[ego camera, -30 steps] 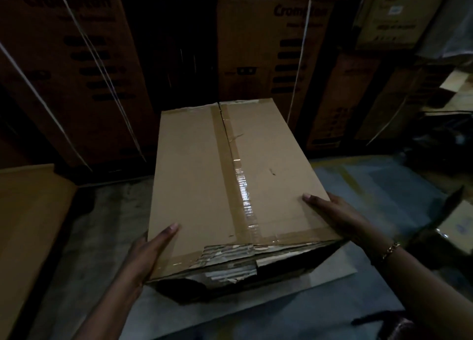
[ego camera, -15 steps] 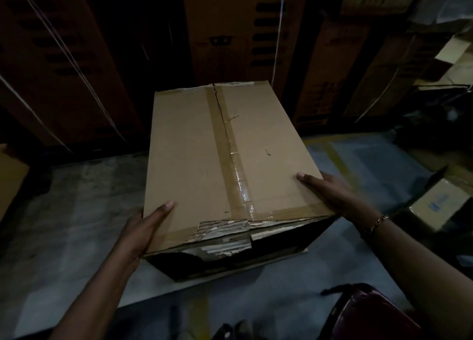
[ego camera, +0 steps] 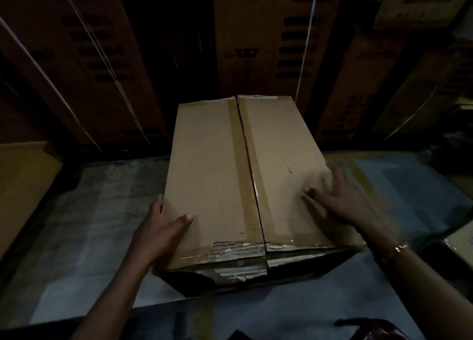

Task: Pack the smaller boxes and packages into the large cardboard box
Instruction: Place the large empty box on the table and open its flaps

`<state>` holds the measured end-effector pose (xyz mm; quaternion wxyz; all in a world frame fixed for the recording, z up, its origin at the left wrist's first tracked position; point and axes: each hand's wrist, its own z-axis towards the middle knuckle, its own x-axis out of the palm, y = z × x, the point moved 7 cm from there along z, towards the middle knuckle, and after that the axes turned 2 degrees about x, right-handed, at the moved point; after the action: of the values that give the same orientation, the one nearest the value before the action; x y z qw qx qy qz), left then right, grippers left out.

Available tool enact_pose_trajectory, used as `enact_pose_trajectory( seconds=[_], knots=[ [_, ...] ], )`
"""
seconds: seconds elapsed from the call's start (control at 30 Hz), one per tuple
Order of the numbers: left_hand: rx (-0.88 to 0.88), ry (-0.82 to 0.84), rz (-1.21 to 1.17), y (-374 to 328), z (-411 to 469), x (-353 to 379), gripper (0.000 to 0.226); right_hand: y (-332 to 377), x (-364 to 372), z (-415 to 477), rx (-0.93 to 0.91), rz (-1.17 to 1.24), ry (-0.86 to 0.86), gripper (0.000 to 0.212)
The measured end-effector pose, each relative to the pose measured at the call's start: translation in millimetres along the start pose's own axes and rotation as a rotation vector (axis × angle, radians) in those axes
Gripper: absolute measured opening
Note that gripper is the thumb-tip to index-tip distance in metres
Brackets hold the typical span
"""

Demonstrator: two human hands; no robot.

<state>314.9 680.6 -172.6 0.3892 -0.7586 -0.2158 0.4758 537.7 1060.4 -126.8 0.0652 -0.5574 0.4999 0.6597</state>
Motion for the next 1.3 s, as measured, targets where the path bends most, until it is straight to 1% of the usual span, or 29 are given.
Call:
enact_pose_trajectory(
  seconds=[0.03, 0.07, 0.13, 0.17, 0.23, 0.3, 0.37, 0.4, 0.47, 0.5, 0.53, 0.57, 0.63, 0.7, 0.73, 0.8, 0.83, 0.9, 0.97, 1.03, 1.1, 1.13, 1.2, 1.23, 1.3],
  knots=[
    [0.027, -0.007, 0.072, -10, 6, 1, 0.119, 27, 3, -2, -0.101, -0.048, -0.046, 0.093],
    [0.044, -0.002, 0.156, -21, 10, 4, 0.121, 55, 10, -5, -0.193, -0.088, -0.056, 0.095],
    [0.083, 0.031, 0.366, -35, 15, 13, 0.120, 98, 32, -14, -0.317, -0.253, -0.031, 0.098],
    [0.106, 0.044, 0.456, -38, 15, 17, 0.116, 112, 45, -17, -0.353, -0.351, -0.009, 0.097],
    [0.128, 0.047, 0.543, -37, 12, 22, 0.111, 127, 63, -20, -0.370, -0.486, 0.050, 0.095],
    [0.127, 0.031, 0.562, -33, 9, 23, 0.110, 134, 65, -21, -0.357, -0.556, 0.100, 0.094],
    [0.139, 0.007, 0.562, -32, 8, 23, 0.109, 142, 44, -23, -0.341, -0.553, 0.110, 0.090],
    [0.157, -0.011, 0.568, -32, 7, 23, 0.107, 148, 24, -23, -0.334, -0.511, 0.087, 0.084],
    [0.199, -0.034, 0.590, -29, 7, 23, 0.104, 151, -31, -24, -0.303, -0.380, -0.014, 0.068],
    [0.214, -0.037, 0.598, -28, 7, 24, 0.103, 149, -62, -25, -0.285, -0.311, -0.059, 0.064],
    [0.226, -0.043, 0.608, -27, 9, 25, 0.102, 144, -93, -26, -0.269, -0.267, -0.094, 0.064],
    [0.237, -0.056, 0.623, -27, 9, 25, 0.100, 136, -120, -26, -0.250, -0.274, -0.117, 0.067],
    [0.275, -0.097, 0.681, -31, 8, 25, 0.095, 110, -162, -16, -0.134, -0.430, -0.136, 0.073],
    [0.327, -0.126, 0.749, -41, 2, 28, 0.091, 73, -185, -6, 0.018, -0.664, -0.153, 0.079],
    [0.339, -0.128, 0.766, -45, -3, 30, 0.091, 54, -190, -4, 0.064, -0.768, -0.171, 0.082],
    [0.332, -0.101, 0.785, -54, -12, 38, 0.097, 18, -183, -4, 0.090, -0.903, -0.202, 0.084],
    [0.326, -0.074, 0.794, -59, -17, 45, 0.102, 1, -172, -3, 0.093, -0.926, -0.193, 0.082],
    [0.326, -0.021, 0.781, -72, -32, 66, 0.113, -32, -135, -1, 0.134, -0.872, -0.095, 0.076],
    [0.334, 0.021, 0.749, -86, -50, 90, 0.120, -52, -89, 2, 0.153, -0.721, 0.013, 0.068],
    [0.329, 0.057, 0.768, -99, -65, 109, 0.121, -60, -46, -1, 0.144, -0.434, 0.105, 0.069],
    [0.374, 0.045, 0.802, -115, -78, 113, 0.111, -61, -15, -9, 0.168, -0.098, 0.179, 0.073],
    [0.427, -0.007, 0.775, -126, -86, 107, 0.102, -61, -5, -12, 0.179, 0.020, 0.206, 0.070],
    [0.555, -0.168, 0.583, -147, -101, 81, 0.079, -65, 1, -13, 0.172, 0.134, 0.210, 0.059],
    [0.615, -0.259, 0.466, -155, -110, 61, 0.068, -66, 1, -11, 0.155, 0.131, 0.203, 0.061],
    [0.704, -0.423, 0.268, -165, -122, 15, 0.050, -72, -5, -8, 0.149, 0.083, 0.174, 0.084]
  ],
)
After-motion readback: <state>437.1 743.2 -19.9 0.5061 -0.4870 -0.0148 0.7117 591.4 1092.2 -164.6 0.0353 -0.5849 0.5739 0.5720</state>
